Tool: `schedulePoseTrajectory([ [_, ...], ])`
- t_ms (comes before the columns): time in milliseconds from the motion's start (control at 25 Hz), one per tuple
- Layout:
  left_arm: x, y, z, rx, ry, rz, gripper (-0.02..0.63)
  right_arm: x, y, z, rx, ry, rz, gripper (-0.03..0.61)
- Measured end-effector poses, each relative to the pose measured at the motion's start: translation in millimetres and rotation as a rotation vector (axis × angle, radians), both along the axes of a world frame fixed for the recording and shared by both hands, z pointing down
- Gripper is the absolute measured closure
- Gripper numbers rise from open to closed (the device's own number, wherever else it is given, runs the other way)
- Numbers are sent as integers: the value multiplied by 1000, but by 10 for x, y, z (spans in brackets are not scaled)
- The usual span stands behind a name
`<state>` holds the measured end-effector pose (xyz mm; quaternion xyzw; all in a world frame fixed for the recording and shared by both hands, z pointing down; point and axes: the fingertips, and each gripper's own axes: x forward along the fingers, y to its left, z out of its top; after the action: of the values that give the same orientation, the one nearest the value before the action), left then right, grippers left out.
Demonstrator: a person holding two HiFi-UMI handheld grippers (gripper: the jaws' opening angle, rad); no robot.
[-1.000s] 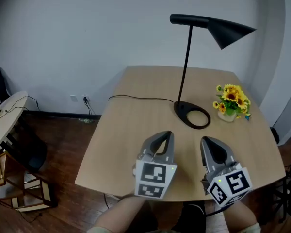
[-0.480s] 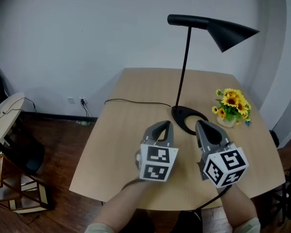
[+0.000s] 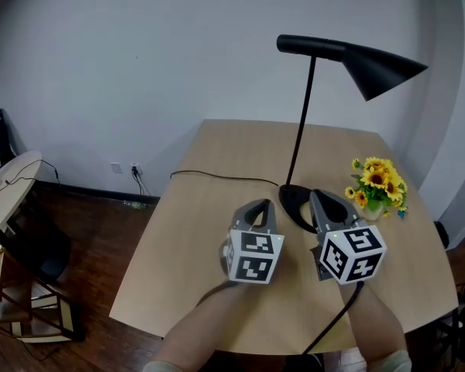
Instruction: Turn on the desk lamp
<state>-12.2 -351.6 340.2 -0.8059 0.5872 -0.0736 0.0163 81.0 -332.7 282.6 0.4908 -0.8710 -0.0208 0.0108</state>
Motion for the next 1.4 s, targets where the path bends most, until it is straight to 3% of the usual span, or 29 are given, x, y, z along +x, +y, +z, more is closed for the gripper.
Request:
schedulePoseTrajectory([
  [280,12,-341,298,-70,-26,-24,615,8,-450,235,-60,19,57,578],
  [520,23,-484,427,-106,28,-10,615,37,-772,422,-100,63,75,579],
  [800,92,-725,447,-121,14,4,615,75,-1119,696,-166,96,106,579],
  [1080,35,-879,511,-180,120,8,615,-4,-1348,833,-219,154,74,578],
  [1400,60,-963,606,-235,131,21,617,-43,-1508,1103,-315,228,42,579],
])
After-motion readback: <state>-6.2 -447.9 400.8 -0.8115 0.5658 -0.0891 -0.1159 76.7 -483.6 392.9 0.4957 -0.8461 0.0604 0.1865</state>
